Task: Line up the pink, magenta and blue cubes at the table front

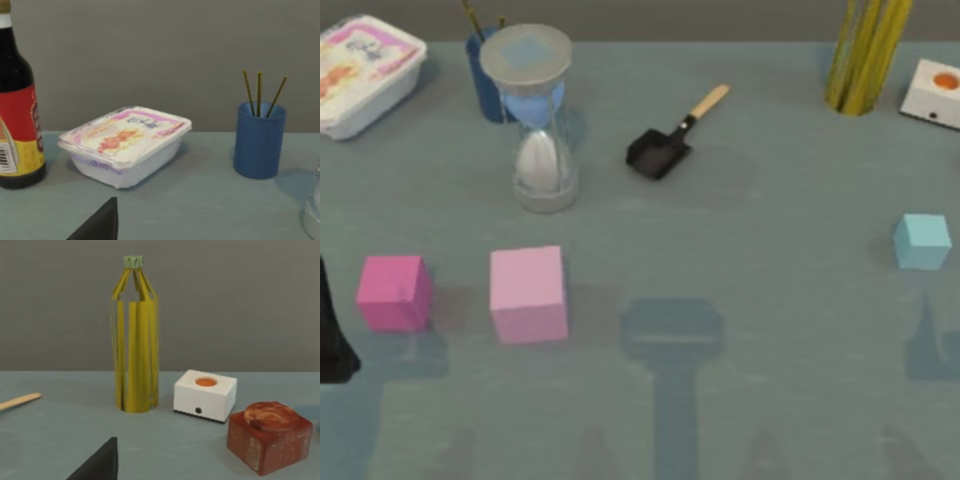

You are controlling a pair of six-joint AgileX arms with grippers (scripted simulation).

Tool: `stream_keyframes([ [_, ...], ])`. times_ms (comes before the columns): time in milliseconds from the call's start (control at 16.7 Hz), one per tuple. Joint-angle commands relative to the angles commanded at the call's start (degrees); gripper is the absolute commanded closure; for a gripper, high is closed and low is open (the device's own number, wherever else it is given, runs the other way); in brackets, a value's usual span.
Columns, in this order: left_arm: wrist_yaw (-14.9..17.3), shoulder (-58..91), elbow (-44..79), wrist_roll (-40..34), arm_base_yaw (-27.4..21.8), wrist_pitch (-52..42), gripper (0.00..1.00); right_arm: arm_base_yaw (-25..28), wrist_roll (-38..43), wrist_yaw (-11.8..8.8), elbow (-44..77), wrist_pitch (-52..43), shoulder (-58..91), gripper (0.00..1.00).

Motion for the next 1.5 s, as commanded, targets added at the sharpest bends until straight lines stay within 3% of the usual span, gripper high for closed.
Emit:
stream_keyframes([
  [300, 0.00, 0.00, 0.00, 0.00, 0.00, 0.00, 0.00, 0.33, 0.39, -0.13, 3.48, -2.44, 3.53, 0.00],
  [540, 0.00, 0.00, 0.00, 0.00, 0.00, 0.00, 0.00, 1.04, 1.60, -0.17, 16.05, -10.55, 16.76, 0.00],
  [1140, 0.00, 0.00, 0.00, 0.00, 0.00, 0.00, 0.00, 3.56, 5.10, 0.42, 62.40, -42.96, 78.97, 0.00],
  [1500, 0.00, 0.00, 0.00, 0.00, 0.00, 0.00, 0.00, 4.98, 7.14, 0.44, 86.31, -59.05, 108.06, 0.00],
])
